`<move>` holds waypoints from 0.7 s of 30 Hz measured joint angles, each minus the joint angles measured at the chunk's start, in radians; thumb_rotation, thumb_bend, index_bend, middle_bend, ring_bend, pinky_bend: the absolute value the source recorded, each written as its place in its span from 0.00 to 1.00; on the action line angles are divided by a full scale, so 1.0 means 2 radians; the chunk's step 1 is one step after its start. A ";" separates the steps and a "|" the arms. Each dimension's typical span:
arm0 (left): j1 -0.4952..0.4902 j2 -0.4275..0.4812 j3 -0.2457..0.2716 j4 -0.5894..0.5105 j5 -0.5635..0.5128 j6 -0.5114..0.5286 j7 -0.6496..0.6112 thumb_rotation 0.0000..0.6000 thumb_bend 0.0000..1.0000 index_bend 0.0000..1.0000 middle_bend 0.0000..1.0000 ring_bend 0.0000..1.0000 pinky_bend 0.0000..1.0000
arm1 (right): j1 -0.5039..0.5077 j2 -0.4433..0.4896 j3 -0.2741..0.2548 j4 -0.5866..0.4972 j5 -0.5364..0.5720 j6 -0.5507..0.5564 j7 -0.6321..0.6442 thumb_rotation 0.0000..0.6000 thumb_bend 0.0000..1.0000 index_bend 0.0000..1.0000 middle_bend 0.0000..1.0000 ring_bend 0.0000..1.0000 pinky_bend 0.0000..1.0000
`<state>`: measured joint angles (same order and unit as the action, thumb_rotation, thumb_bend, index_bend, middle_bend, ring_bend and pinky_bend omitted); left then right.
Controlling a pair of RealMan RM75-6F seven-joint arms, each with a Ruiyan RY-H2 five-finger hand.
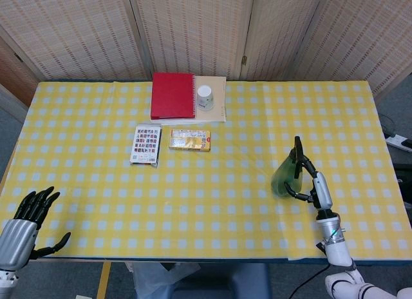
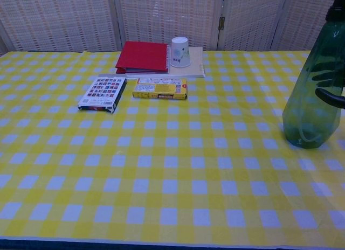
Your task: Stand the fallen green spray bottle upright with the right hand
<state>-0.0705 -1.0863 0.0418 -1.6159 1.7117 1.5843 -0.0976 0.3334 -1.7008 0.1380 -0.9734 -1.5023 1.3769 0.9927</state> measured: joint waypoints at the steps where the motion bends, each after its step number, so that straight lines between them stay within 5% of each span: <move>1: 0.000 0.000 0.000 0.000 -0.001 0.000 -0.001 0.54 0.35 0.00 0.07 0.09 0.00 | -0.002 0.000 -0.002 0.003 -0.002 0.003 0.002 1.00 0.38 0.08 0.20 0.23 0.15; 13: -0.002 -0.002 -0.001 -0.001 -0.006 -0.008 0.004 0.55 0.35 0.00 0.07 0.09 0.00 | -0.031 0.002 -0.019 0.028 -0.014 0.045 0.032 1.00 0.38 0.00 0.10 0.15 0.04; 21: -0.002 -0.002 0.000 -0.001 -0.007 -0.008 0.005 0.55 0.35 0.00 0.06 0.09 0.00 | -0.052 0.037 -0.033 -0.005 -0.022 0.064 0.042 1.00 0.38 0.00 0.09 0.14 0.01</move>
<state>-0.0747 -1.0894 0.0409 -1.6188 1.6975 1.5691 -0.0872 0.2287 -1.6259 0.0728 -0.9840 -1.5469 1.5051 1.0767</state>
